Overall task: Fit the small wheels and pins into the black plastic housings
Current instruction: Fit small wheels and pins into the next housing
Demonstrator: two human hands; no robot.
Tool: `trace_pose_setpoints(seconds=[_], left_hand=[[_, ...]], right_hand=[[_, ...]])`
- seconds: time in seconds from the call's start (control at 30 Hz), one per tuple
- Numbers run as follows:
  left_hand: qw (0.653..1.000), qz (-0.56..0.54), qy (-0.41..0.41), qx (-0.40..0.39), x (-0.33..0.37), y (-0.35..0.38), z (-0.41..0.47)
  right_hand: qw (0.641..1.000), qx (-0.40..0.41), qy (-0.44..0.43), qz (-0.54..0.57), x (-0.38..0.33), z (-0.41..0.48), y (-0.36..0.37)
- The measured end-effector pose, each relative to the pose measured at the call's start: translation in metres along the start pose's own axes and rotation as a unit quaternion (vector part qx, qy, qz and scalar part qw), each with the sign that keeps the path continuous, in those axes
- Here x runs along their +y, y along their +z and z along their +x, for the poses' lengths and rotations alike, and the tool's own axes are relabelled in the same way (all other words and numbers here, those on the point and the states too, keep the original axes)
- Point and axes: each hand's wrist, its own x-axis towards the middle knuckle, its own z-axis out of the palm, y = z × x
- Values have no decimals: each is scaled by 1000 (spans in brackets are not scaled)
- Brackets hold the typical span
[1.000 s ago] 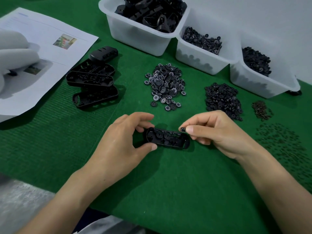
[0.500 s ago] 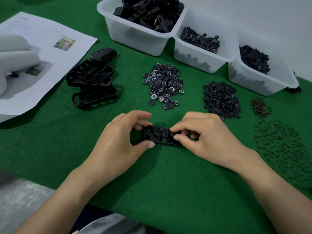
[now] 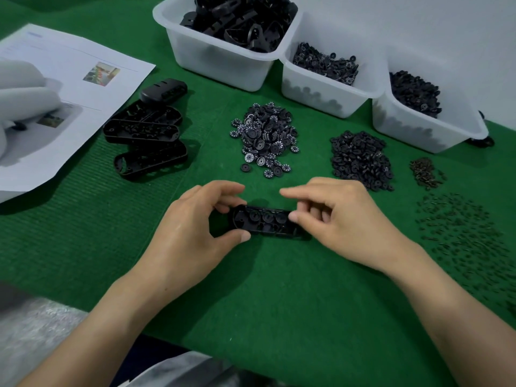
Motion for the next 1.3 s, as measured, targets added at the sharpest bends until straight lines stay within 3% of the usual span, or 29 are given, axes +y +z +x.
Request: trace_pose_setpoints(seconds=[0.1,0.23,0.33,0.47,0.67,1.07,1.3], left_hand=[[1000,5,-2,0,1,0,0],[1000,22,-1,2,2,0,0],[999,40,5,-8,7,5,2],[998,47,19,-43,21,21,10],[994,44,51,-85,48,54,19],[995,0,56,-87,57,77,25],[994,0,55,-92,57,77,26]], right_hand=[[999,34,5,4,0,-4,-4],[999,-19,7,-24,-3,-13,1],[999,29,32,2,4,-20,-9],[984,112,141,-1,31,-31,-33],[960,99,254,-63,68,-41,-61],[978,57,170,-108,74,-20,-44],[989,29,141,-27,62,-32,-41]])
